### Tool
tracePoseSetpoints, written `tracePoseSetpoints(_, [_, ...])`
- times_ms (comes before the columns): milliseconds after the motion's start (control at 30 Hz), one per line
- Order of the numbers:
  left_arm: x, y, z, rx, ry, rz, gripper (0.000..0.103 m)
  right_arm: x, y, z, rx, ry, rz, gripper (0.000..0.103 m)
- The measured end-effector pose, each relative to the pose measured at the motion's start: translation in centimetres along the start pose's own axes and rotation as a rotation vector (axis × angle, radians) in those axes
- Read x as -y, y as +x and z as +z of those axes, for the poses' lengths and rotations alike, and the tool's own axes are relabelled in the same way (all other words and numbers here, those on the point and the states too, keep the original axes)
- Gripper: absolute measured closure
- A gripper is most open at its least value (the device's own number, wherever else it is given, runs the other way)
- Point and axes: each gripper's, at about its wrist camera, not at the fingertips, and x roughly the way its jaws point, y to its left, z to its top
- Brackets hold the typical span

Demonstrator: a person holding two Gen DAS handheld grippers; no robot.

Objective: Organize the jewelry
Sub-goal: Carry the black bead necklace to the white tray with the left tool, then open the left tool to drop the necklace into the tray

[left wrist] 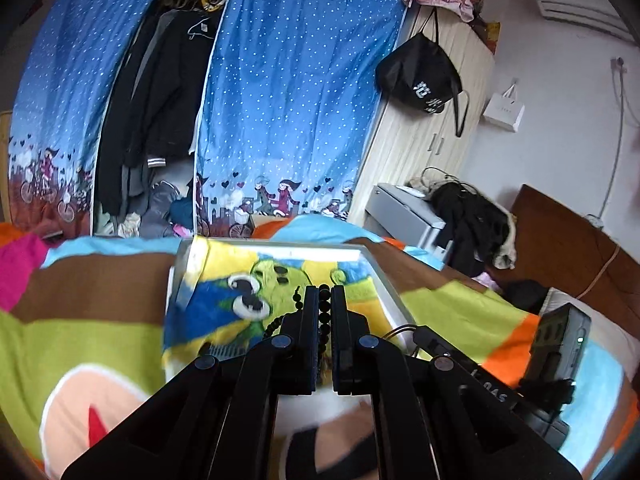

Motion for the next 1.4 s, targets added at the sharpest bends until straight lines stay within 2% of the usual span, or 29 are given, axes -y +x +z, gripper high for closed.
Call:
tracePoseSetpoints(100, [-0.9, 3.8, 0.2, -0.035, -0.015, 0.024, 0.100, 2.4, 2.1, 1.4, 0.023, 0.104, 0.012, 0.098])
tracePoseSetpoints(300, [-3.0, 8.6, -1.9, -0.110, -0.074, 0.057, 0.100, 6.2, 5.0, 0.6, -0.004, 0.158, -0.034, 0.098])
tracePoseSetpoints(533, [-4.2, 10.6, -4.4, -0.180, -0.078, 0.099, 0.100, 9.0, 6.3, -1.1, -0.070, 0.208, -0.086, 0.098])
tracePoseSetpoints(667, [-3.9, 11.2, -5.3, -0.245, -0.069, 0.121, 0.100, 9.1, 6.4, -1.5, -0.100, 0.197, -0.122, 0.097])
tracePoseSetpoints(767, [-3.5, 11.0, -5.7, -0.251, -0.051, 0.150, 0.099, 9.0, 6.2, -1.6, -0.110, 0.185, -0.155, 0.096])
tracePoseSetpoints(800, [-3.3, 10.9, -5.8, -0.257, -0.043, 0.155, 0.096, 9.0, 6.1, -1.7, -0.112, 0.182, -0.157, 0.096])
tracePoseSetpoints(867, [-3.1, 10.9, -6.0, -0.273, -0.035, 0.174, 0.081, 8.8, 5.7, -1.8, -0.116, 0.179, -0.158, 0.096])
tracePoseSetpoints(900, [-3.1, 10.7, -6.0, -0.274, -0.046, 0.184, 0.065, 8.7, 5.5, -1.8, -0.119, 0.175, -0.162, 0.095])
tracePoseSetpoints(933, [-3.3, 10.3, -6.0, -0.266, -0.063, 0.183, 0.056, 8.7, 5.4, -1.8, -0.121, 0.172, -0.166, 0.092])
tracePoseSetpoints(1000, [-3.4, 9.5, -5.8, -0.246, -0.102, 0.175, 0.053, 8.6, 4.9, -1.6, -0.117, 0.162, -0.182, 0.079])
tracePoseSetpoints(1167, [-2.8, 7.3, -5.1, -0.235, -0.108, 0.195, 0.043, 8.0, 3.3, -1.2, -0.102, 0.136, -0.196, 0.077])
tracePoseSetpoints(1267, [-2.1, 5.4, -4.7, -0.190, -0.100, 0.199, 0.036, 7.2, 2.0, -0.9, -0.081, 0.118, -0.208, 0.054])
tracePoseSetpoints(1300, [-1.8, 4.6, -4.6, -0.174, -0.094, 0.207, 0.027, 6.8, 1.5, -0.7, -0.069, 0.105, -0.211, 0.050])
tracePoseSetpoints(1400, [-0.9, 2.0, -4.2, -0.113, -0.073, 0.225, 0.024, 5.2, 0.0, -0.2, -0.043, 0.045, -0.225, 0.038])
